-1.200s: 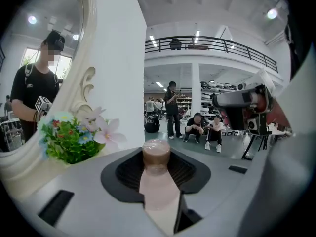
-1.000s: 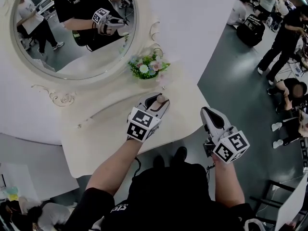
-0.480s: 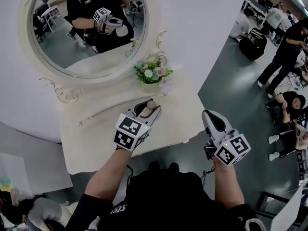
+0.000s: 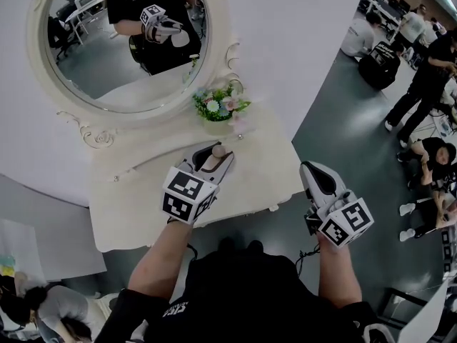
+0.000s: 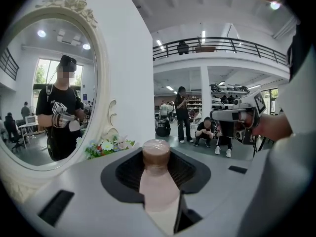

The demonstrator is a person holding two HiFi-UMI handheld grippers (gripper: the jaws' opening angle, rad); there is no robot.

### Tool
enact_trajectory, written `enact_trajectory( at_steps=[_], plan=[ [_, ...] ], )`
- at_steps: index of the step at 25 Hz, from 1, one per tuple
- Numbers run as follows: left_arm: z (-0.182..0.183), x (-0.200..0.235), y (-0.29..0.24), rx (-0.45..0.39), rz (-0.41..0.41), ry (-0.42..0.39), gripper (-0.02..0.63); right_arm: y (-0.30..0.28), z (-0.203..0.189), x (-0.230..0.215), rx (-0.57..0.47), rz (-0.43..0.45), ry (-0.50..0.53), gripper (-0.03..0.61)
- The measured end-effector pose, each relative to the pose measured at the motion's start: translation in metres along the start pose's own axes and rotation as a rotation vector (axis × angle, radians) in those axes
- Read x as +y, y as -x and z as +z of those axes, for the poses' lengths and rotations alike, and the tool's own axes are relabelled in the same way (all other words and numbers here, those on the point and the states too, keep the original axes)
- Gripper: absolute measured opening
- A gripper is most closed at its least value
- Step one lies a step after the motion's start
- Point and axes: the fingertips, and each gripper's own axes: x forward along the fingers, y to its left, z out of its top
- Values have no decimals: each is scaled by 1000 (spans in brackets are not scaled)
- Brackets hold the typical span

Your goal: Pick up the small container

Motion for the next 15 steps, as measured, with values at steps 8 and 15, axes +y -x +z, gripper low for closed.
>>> enact_trajectory(
  at_steps=[8, 15],
  plan=[
    [2, -12, -10, 7, -4, 10, 143, 10, 0, -12, 1, -1, -9, 9],
    [2, -19, -15, 8, -8, 10, 143, 16, -2, -17, -2, 0, -16, 9]
  ],
)
